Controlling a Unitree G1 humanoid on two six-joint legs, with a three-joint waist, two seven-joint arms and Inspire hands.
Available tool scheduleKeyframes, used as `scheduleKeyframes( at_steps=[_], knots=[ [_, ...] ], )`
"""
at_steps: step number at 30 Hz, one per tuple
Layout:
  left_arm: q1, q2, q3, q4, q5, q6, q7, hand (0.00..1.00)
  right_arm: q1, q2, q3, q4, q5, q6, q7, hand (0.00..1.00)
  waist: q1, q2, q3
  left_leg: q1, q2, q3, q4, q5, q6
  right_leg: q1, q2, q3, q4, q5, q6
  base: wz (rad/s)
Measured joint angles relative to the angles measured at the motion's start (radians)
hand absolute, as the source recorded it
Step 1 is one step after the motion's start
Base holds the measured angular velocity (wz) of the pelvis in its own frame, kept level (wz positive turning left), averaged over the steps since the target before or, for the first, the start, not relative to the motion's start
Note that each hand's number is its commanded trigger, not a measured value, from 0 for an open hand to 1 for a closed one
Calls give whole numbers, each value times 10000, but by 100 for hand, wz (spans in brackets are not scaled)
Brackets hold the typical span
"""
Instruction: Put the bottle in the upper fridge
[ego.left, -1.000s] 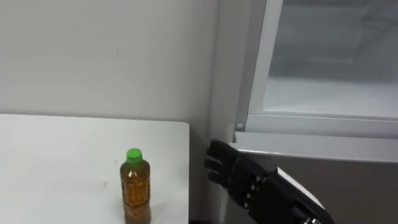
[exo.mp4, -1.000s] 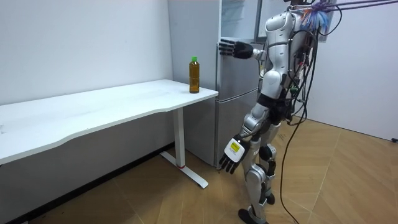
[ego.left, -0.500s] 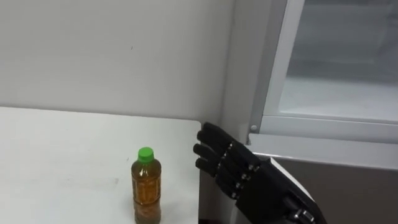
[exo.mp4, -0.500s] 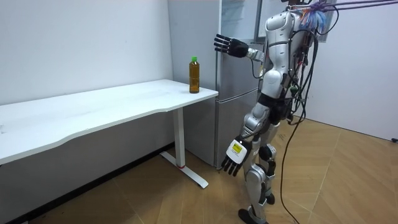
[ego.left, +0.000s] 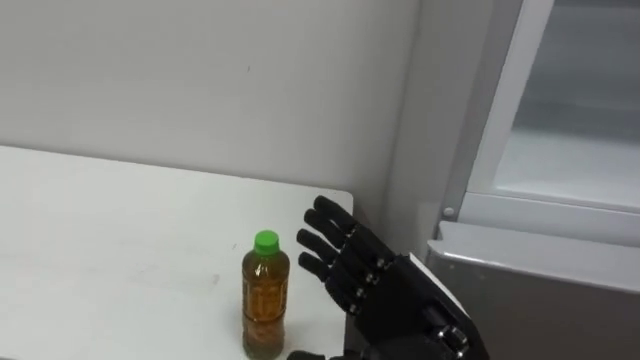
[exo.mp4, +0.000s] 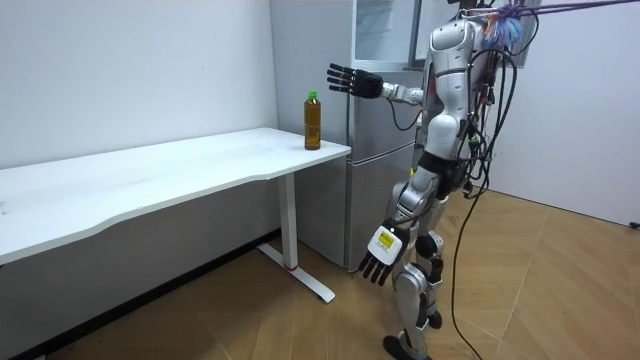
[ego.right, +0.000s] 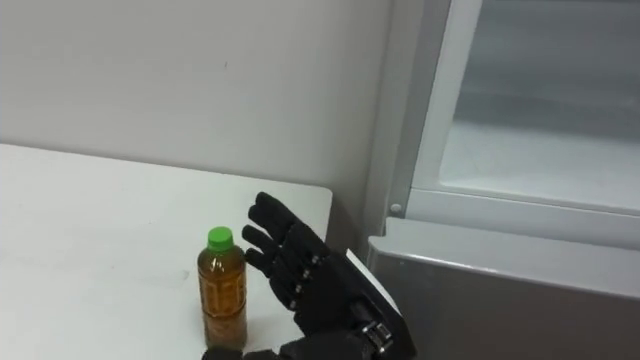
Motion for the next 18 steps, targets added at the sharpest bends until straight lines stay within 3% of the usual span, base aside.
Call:
scheduleKeyframes(
  at_steps=[6,10,18],
  knots=[
    [39,-90,-136,-204,239,14,204,0,-402,302,193,1068,-426,-51,-1035,0,144,-10,19,-331,-54,-323,63,-1,0,-93,-58,-241,-78,8,16,15],
    [49,-127,-158,-276,477,13,209,0,-926,325,232,1722,-640,-350,-1898,0,456,-23,41,-400,-51,-434,118,11,2,-91,-59,-370,-126,14,18,9],
    [97,-172,-160,-353,495,33,249,0,-1501,345,580,2205,-1328,-452,-3496,0,687,-87,72,-513,-51,-585,204,13,3,-4,-97,-663,-226,16,25,7]
  ],
)
